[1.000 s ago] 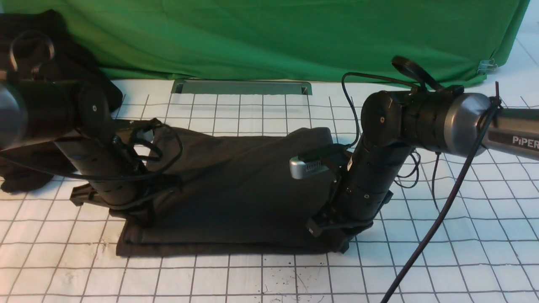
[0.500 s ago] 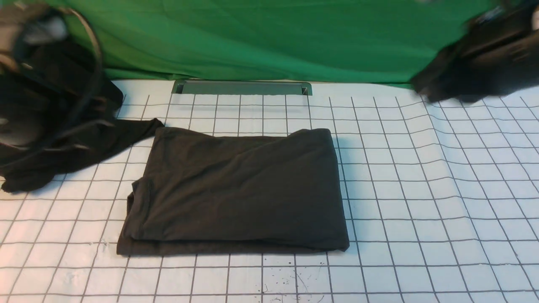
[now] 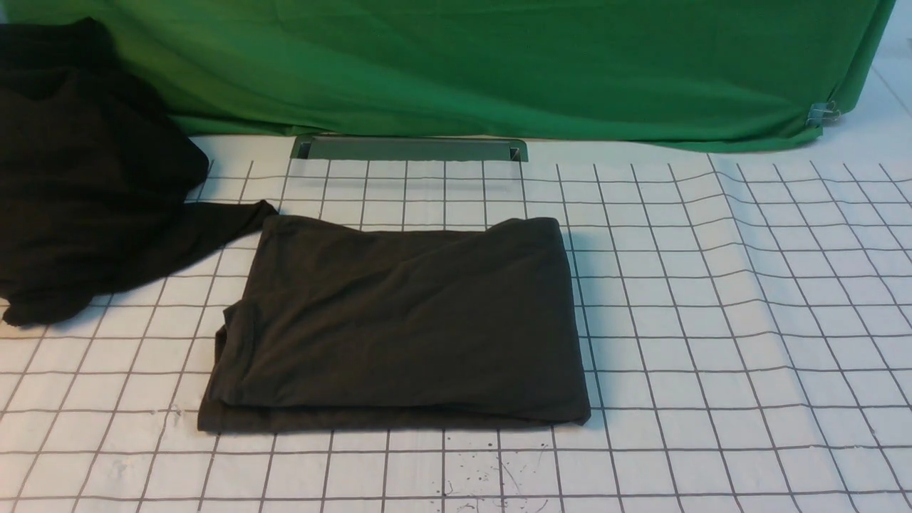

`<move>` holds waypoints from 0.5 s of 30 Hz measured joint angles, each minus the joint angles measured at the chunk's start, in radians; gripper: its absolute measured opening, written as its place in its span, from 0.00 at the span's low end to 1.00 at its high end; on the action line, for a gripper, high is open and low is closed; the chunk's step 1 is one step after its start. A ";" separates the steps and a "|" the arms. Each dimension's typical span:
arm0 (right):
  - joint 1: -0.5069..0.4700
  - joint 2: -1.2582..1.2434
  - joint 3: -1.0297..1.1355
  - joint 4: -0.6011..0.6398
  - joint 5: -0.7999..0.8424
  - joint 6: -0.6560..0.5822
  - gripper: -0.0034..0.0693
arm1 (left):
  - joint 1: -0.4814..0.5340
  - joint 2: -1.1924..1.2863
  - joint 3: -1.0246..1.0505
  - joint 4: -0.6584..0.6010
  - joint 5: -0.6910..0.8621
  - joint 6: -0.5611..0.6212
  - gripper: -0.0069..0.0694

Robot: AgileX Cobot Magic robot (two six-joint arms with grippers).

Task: Fold a long-sleeved shirt over a white checkered tablecloth.

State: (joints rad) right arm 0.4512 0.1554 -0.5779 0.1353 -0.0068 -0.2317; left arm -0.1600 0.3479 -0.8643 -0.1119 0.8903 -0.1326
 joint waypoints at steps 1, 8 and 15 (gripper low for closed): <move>0.000 -0.041 0.046 0.000 -0.047 -0.001 0.05 | 0.000 -0.050 0.045 -0.001 -0.014 0.000 0.09; 0.000 -0.124 0.168 0.000 -0.189 -0.003 0.06 | 0.000 -0.217 0.226 -0.020 -0.168 -0.054 0.09; 0.000 -0.124 0.169 -0.001 -0.233 -0.015 0.14 | 0.000 -0.219 0.253 -0.022 -0.196 -0.054 0.09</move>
State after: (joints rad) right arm 0.4512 0.0314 -0.4087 0.1343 -0.2397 -0.2470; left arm -0.1600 0.1285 -0.6115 -0.1339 0.6944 -0.1870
